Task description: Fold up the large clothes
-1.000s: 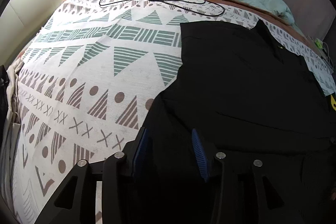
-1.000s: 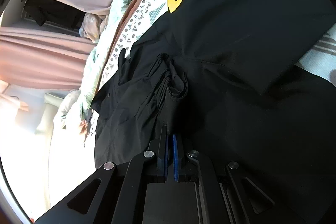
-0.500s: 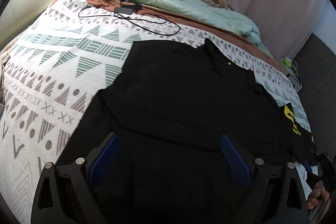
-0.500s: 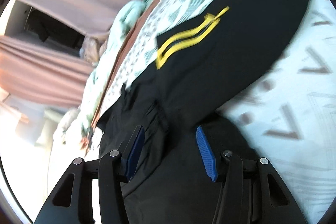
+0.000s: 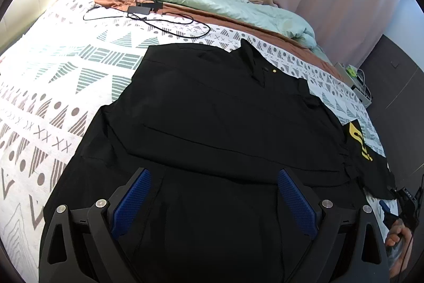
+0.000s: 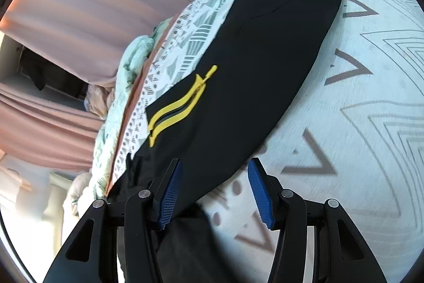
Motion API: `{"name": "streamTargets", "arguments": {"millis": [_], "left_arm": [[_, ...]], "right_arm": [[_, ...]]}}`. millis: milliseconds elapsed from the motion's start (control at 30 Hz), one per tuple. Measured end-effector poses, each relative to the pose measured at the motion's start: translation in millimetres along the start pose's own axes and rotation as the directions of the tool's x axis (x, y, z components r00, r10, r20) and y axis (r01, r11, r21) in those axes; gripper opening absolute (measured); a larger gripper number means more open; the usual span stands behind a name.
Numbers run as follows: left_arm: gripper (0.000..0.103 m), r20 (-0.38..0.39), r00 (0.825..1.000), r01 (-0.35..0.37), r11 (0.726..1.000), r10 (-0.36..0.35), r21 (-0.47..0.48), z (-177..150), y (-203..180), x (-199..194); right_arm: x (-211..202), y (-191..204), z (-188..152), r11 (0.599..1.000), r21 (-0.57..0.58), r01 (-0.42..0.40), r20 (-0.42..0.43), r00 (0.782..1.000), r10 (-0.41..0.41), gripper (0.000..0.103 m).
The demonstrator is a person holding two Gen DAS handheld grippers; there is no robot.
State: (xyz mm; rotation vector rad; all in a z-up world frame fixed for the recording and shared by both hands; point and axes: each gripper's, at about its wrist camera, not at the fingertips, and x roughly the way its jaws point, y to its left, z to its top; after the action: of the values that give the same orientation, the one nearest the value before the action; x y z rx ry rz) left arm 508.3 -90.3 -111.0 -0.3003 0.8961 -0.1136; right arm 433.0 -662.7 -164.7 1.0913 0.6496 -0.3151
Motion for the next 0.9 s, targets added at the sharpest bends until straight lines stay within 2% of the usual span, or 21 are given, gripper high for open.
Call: {"name": "streamTargets", "arguments": {"millis": [133, 333, 400, 433, 467, 567, 767, 900], "left_arm": [[0.097, -0.011, 1.000, -0.011, 1.000, 0.010, -0.013, -3, 16, 1], [0.097, -0.008, 0.998, -0.060, 0.998, 0.060, -0.015, -5, 44, -1], [0.097, -0.015, 0.997, -0.078, 0.996, 0.077, -0.034, -5, 56, 1], [0.097, -0.017, 0.996, -0.084, 0.996, 0.084, -0.043, -4, 62, 1], [0.097, -0.020, 0.996, -0.090, 0.995, 0.089, -0.054, -3, 68, 1], [0.097, -0.015, 0.996, -0.087, 0.993, 0.086, -0.077, 0, 77, -2], [0.097, 0.023, 0.999, -0.041, 0.990, 0.045, -0.138, 8, 86, -15], [0.097, 0.032, 0.999, -0.015, 0.989, 0.020, -0.150, 7, 85, -22]], "right_arm": [[7, -13, 6, 0.999, 0.043, 0.032, -0.007, 0.999, -0.032, 0.052], [8, -21, 23, 0.998, 0.032, 0.050, 0.056, 0.997, -0.052, 0.051], [9, -24, 30, 0.998, 0.036, 0.055, 0.077, 0.995, -0.058, 0.043], [10, -27, 35, 0.997, 0.034, 0.064, 0.093, 0.993, -0.067, 0.029], [10, -30, 39, 0.997, 0.035, 0.066, 0.097, 0.993, -0.070, 0.009], [8, -40, 45, 0.996, 0.084, -0.015, 0.106, 0.994, 0.006, 0.004], [-21, 19, 36, 0.994, -0.072, -0.085, 0.179, 0.979, 0.097, 0.004], [-41, 71, 13, 0.970, -0.208, -0.129, 0.208, 0.963, 0.173, 0.003]]}}
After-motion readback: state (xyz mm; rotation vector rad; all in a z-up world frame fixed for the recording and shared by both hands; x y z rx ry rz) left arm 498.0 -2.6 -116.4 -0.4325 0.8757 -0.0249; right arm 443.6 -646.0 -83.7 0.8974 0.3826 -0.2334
